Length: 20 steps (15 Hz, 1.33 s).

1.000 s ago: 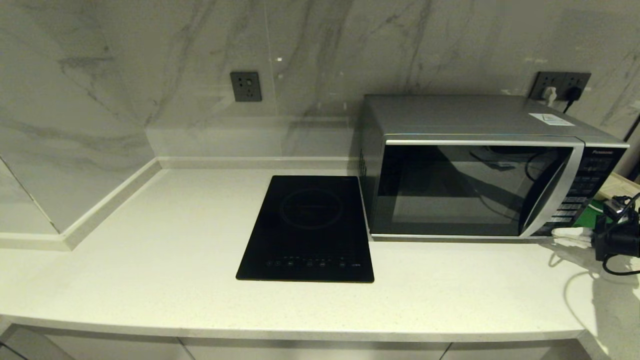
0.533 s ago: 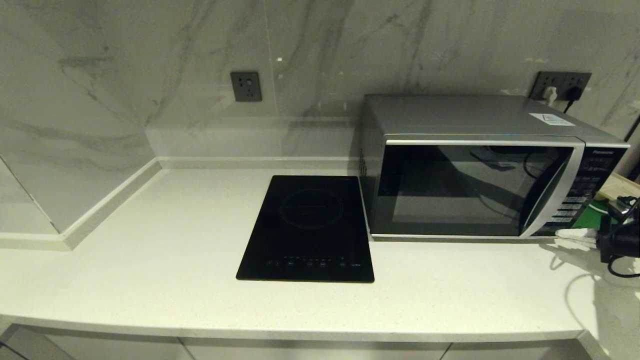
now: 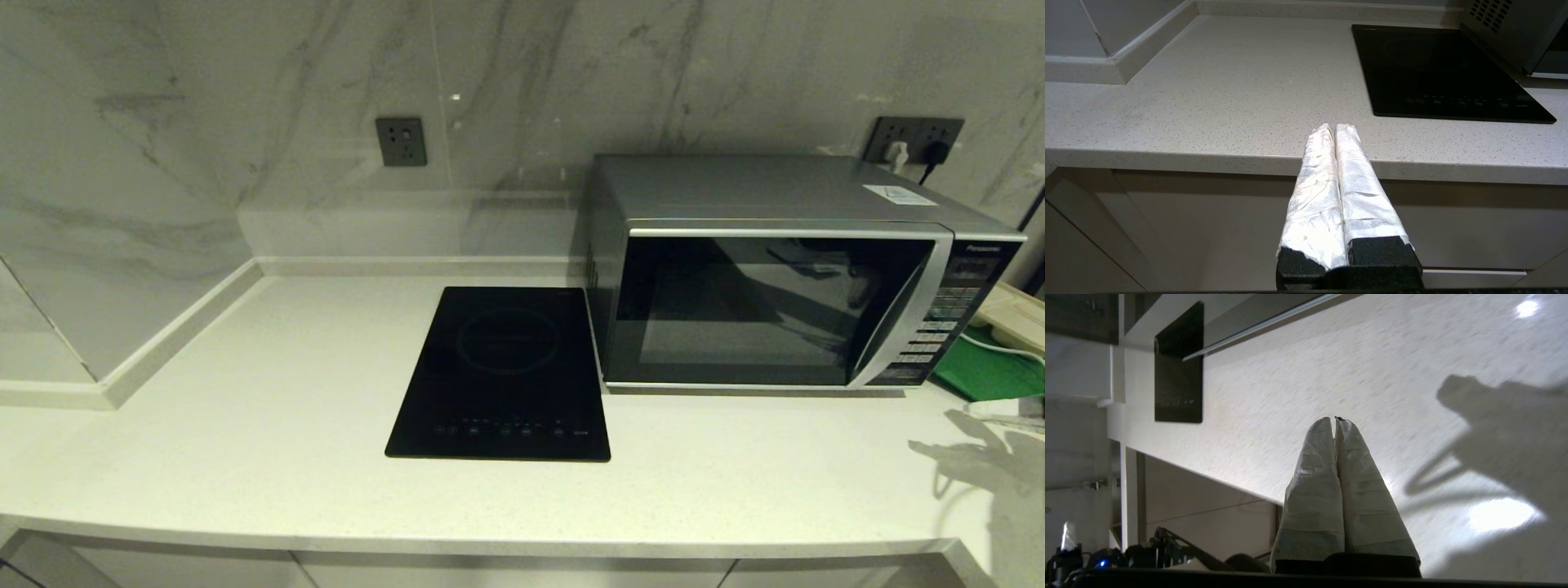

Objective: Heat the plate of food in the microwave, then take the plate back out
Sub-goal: Open the microwave oven

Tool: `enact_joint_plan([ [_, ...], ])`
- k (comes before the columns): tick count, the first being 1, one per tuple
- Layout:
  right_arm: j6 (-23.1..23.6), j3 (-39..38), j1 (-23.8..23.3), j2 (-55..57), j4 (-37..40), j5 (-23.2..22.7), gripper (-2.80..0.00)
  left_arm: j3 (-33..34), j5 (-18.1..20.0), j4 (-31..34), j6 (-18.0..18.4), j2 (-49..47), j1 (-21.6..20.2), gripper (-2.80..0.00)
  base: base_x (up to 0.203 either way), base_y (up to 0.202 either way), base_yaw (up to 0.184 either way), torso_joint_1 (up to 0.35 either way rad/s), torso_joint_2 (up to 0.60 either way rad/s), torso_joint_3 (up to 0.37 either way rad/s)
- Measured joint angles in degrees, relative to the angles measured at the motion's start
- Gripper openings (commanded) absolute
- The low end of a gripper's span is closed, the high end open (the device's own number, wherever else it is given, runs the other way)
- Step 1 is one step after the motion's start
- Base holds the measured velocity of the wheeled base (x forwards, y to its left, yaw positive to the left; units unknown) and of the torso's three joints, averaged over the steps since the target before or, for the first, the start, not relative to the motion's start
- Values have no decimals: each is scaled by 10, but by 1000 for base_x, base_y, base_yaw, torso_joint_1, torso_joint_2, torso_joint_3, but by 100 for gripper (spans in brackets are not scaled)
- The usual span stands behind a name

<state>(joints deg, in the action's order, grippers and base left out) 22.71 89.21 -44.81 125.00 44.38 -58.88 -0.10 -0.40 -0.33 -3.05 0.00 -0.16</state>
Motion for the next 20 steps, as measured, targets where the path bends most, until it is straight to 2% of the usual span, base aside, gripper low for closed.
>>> enact_joint_plan([
  [3, 4, -29, 10, -110, 60, 44, -280, 0, 0, 0, 0, 0, 0, -280, 0, 0, 0, 0, 0, 0],
  [6, -41, -32, 65, -231, 89, 126, -280, 0, 0, 0, 0, 0, 0, -280, 0, 0, 0, 0, 0, 0],
  [9, -138, -22, 192, -323, 61, 291, -280, 0, 0, 0, 0, 0, 0, -280, 0, 0, 0, 0, 0, 0],
  [11, -218, -15, 305, -381, 22, 398, -280, 0, 0, 0, 0, 0, 0, -280, 0, 0, 0, 0, 0, 0],
  [12, -247, -11, 361, -408, 12, 435, -280, 0, 0, 0, 0, 0, 0, -280, 0, 0, 0, 0, 0, 0],
  [14, -286, -6, 491, -466, 14, 531, -280, 0, 0, 0, 0, 0, 0, -280, 0, 0, 0, 0, 0, 0],
  [16, -301, -17, 585, -535, 20, 676, -280, 0, 0, 0, 0, 0, 0, -280, 0, 0, 0, 0, 0, 0],
  [18, -307, -39, 623, -614, 23, 792, -280, 0, 0, 0, 0, 0, 0, -280, 0, 0, 0, 0, 0, 0],
  [20, -312, -71, 637, -692, 32, 871, -280, 0, 0, 0, 0, 0, 0, -280, 0, 0, 0, 0, 0, 0],
])
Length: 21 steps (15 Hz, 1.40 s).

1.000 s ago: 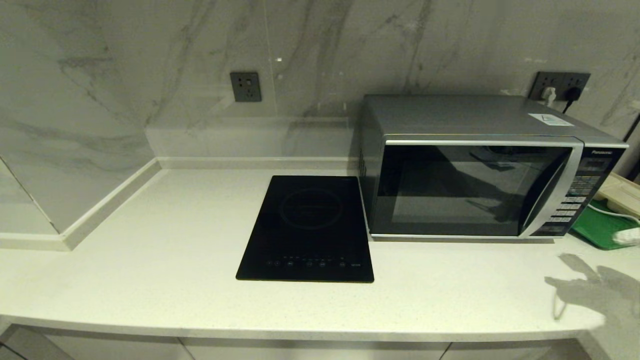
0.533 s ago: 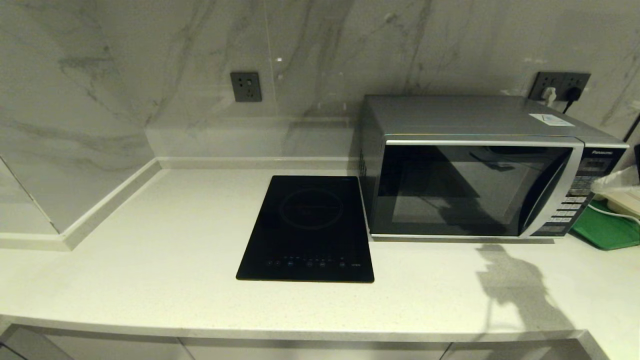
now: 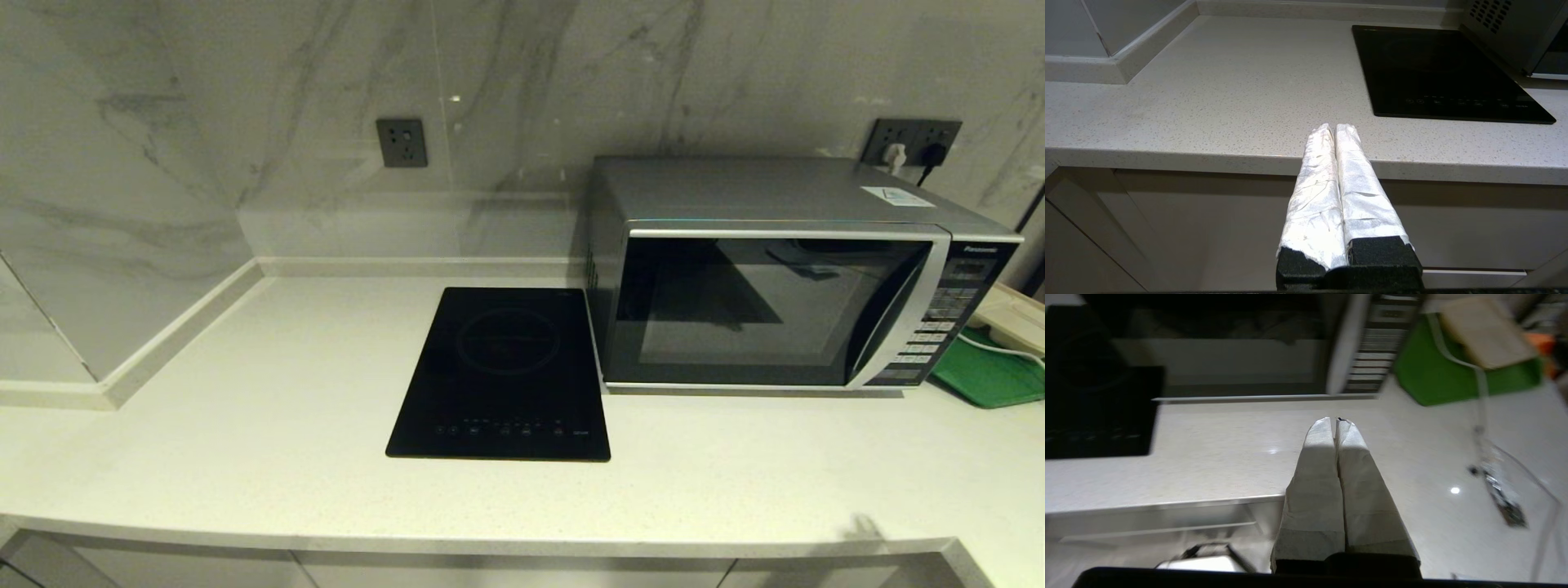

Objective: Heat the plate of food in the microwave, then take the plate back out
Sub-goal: Open the microwave oven

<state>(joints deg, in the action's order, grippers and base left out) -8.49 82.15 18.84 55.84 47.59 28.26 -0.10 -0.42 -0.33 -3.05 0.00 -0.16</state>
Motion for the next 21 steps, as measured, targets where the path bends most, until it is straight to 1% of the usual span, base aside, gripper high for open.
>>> enact_joint_plan([
  [3, -8, -98, 1, -106, 7, 100, -280, 0, 0, 0, 0, 0, 0, -280, 0, 0, 0, 0, 0, 0],
  [4, -6, -120, -15, -140, 7, 121, -280, 0, 0, 0, 0, 0, 0, -280, 0, 0, 0, 0, 0, 0],
  [5, -1, -134, -38, -172, 7, 126, -280, 0, 0, 0, 0, 0, 0, -280, 0, 0, 0, 0, 0, 0],
  [6, 7, -144, -63, -206, 7, 117, -280, 0, 0, 0, 0, 0, 0, -280, 0, 0, 0, 0, 0, 0],
  [9, 26, -179, -121, -309, 8, 52, -280, 0, 0, 0, 0, 0, 0, -280, 0, 0, 0, 0, 0, 0],
  [11, 29, -221, -145, -372, 8, -5, -280, 0, 0, 0, 0, 0, 0, -280, 0, 0, 0, 0, 0, 0],
  [12, 28, -244, -154, -398, 8, -44, -280, 0, 0, 0, 0, 0, 0, -280, 0, 0, 0, 0, 0, 0],
  [15, 33, -317, -174, -460, -2, -186, -280, 0, 0, 0, 0, 0, 0, -280, 0, 0, 0, 0, 0, 0],
  [16, 36, -349, -178, -480, -10, -227, -280, 0, 0, 0, 0, 0, 0, -280, 0, 0, 0, 0, 0, 0],
  [17, 39, -385, -180, -500, -24, -257, -280, 0, 0, 0, 0, 0, 0, -280, 0, 0, 0, 0, 0, 0],
  [18, 39, -425, -182, -516, -41, -279, -280, 0, 0, 0, 0, 0, 0, -280, 0, 0, 0, 0, 0, 0],
  [19, 37, -467, -183, -529, -67, -291, -280, 0, 0, 0, 0, 0, 0, -280, 0, 0, 0, 0, 0, 0],
  [21, 34, -544, -184, -546, -133, -296, -280, 0, 0, 0, 0, 0, 0, -280, 0, 0, 0, 0, 0, 0],
])
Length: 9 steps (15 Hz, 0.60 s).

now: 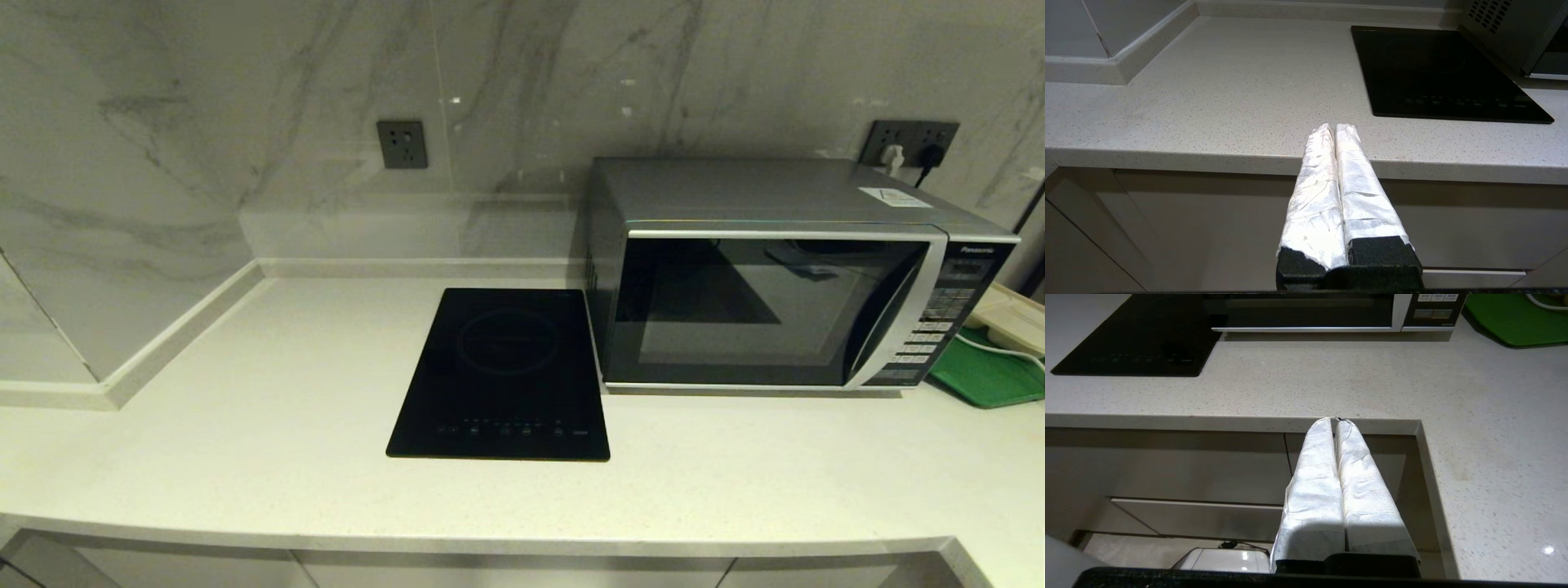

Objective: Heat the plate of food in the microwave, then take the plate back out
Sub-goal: Open the microwave oven

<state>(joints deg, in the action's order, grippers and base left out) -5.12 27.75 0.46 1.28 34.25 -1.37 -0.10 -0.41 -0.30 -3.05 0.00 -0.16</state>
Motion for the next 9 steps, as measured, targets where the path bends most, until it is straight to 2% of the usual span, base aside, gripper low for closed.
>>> enact_joint_plan([
  [4, 2, -160, -1, -12, -179, 12, -280, 0, 0, 0, 0, 0, 0, -280, 0, 0, 0, 0, 0, 0],
  [6, 12, -230, -1, -12, -275, 34, -280, 0, 0, 0, 0, 0, 0, -280, 0, 0, 0, 0, 0, 0],
  [7, 16, -250, -1, -13, -323, 40, -280, 0, 0, 0, 0, 0, 0, -280, 0, 0, 0, 0, 0, 0],
  [9, 25, -266, -1, -13, -347, 41, -280, 0, 0, 0, 0, 0, 0, -280, 0, 0, 0, 0, 0, 0],
])
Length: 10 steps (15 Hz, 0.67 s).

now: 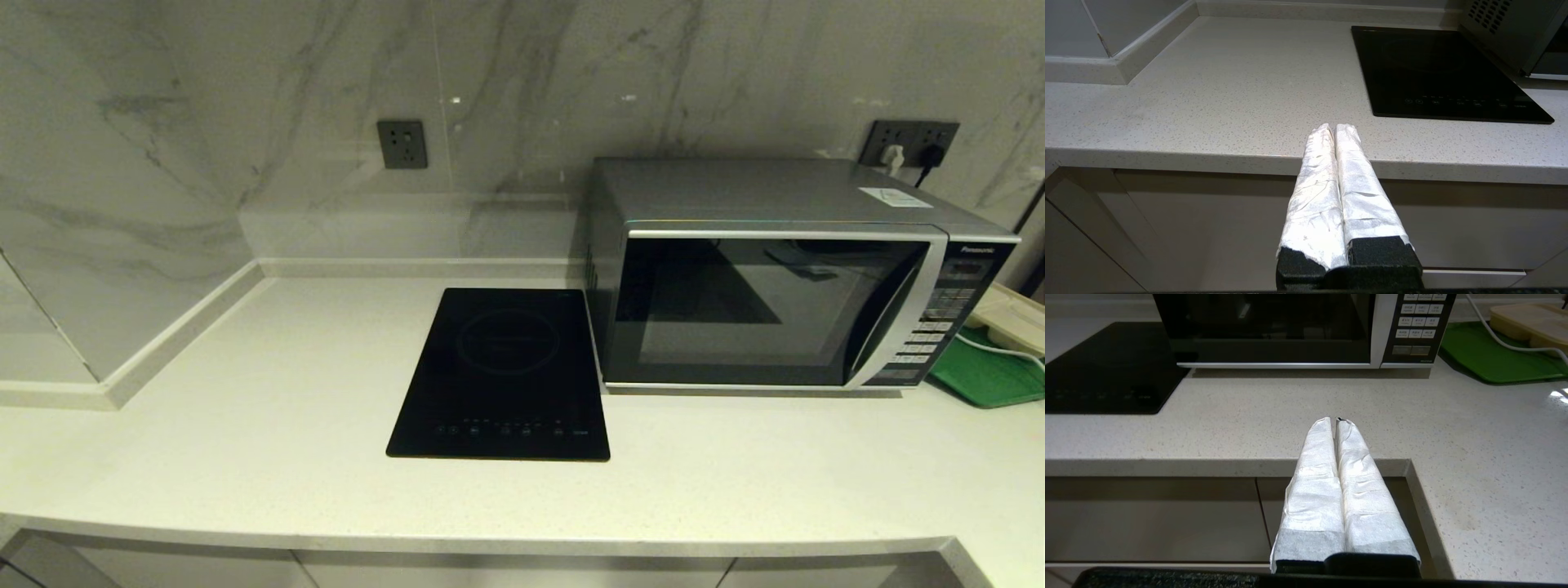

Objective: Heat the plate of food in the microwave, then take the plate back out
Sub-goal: Open the microwave oven

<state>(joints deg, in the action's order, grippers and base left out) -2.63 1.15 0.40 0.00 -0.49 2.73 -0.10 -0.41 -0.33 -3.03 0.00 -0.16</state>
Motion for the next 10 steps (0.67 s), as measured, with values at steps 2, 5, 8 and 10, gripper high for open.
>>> enact_joint_plan([
  [2, 35, -6, 0, 0, 3, -10, -280, 0, 0, 0, 0, 0, 0, -280, 0, 0, 0, 0, 0, 0],
  [5, 9, -7, 0, 0, 6, -9, -280, 0, 0, 0, 0, 0, 0, -280, 0, 0, 0, 0, 0, 0],
  [8, 1, -8, 0, 0, 7, -8, -280, 0, 0, 0, 0, 0, 0, -280, 0, 0, 0, 0, 0, 0],
  [10, -17, -6, 0, 0, 12, -3, -280, 0, 0, 0, 0, 0, 0, -280, 0, 0, 0, 0, 0, 0],
])
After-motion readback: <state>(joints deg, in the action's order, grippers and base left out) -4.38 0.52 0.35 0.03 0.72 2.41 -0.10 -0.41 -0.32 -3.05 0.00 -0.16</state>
